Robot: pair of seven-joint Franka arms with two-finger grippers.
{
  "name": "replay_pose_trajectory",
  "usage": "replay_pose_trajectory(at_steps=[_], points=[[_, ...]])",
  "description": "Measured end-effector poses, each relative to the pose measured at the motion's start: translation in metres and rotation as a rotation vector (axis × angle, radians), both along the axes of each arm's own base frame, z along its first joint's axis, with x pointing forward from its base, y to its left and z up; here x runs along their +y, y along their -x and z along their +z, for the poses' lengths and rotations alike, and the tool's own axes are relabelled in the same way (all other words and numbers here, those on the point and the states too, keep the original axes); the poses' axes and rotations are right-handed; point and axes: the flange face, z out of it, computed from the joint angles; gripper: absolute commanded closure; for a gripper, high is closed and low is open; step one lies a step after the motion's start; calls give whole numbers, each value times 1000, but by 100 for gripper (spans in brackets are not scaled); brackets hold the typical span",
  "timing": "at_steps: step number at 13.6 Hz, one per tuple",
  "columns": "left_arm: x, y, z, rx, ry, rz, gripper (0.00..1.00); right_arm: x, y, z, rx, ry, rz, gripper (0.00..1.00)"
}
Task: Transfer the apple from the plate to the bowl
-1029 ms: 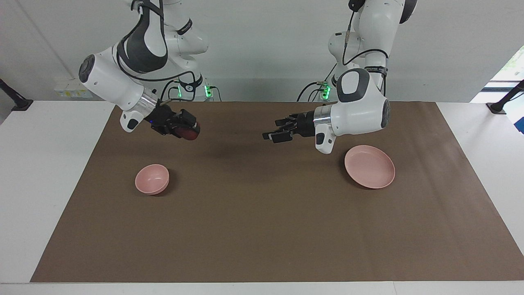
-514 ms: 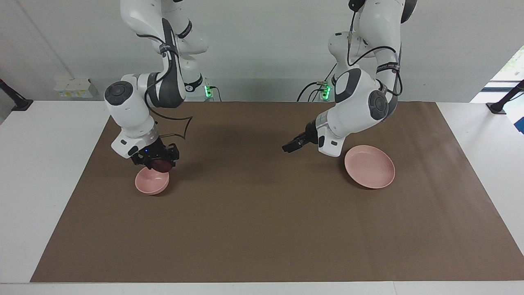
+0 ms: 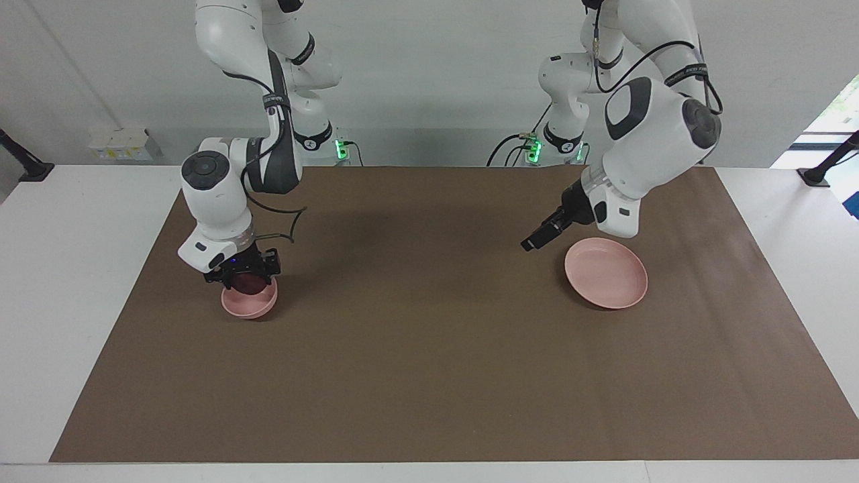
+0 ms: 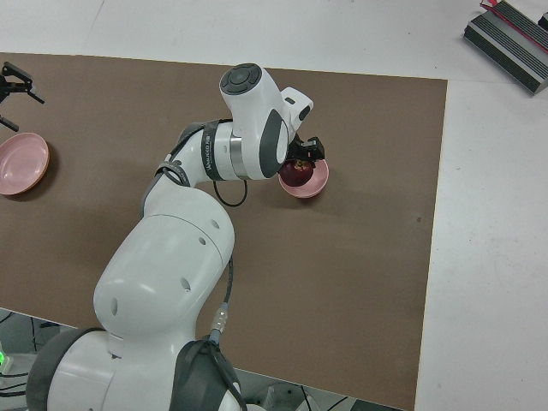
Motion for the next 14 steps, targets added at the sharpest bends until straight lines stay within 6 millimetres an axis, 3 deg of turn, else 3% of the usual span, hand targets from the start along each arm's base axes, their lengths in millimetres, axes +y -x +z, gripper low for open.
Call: replay_pose_trajectory(at_steps=[2,7,12,13,14], points=[[9,1,9,-10,-3,13,0,-2,-3,-8,-6,0,-1,100],[26,-5,5,-5,-5,38,0,-7,-7,-20,-15,-1,-5,100],[72,-19,9,-88,-7,-31,0,-14,-7,-26,-11,-1,-17,100],[85,-22,11,-117,-9,-60,0,-14,-7,-28,-8,-1,-21,91],[96,-25,13,-147,-12,-96,0,-14,-7,-31,-4,-1,-30,74]])
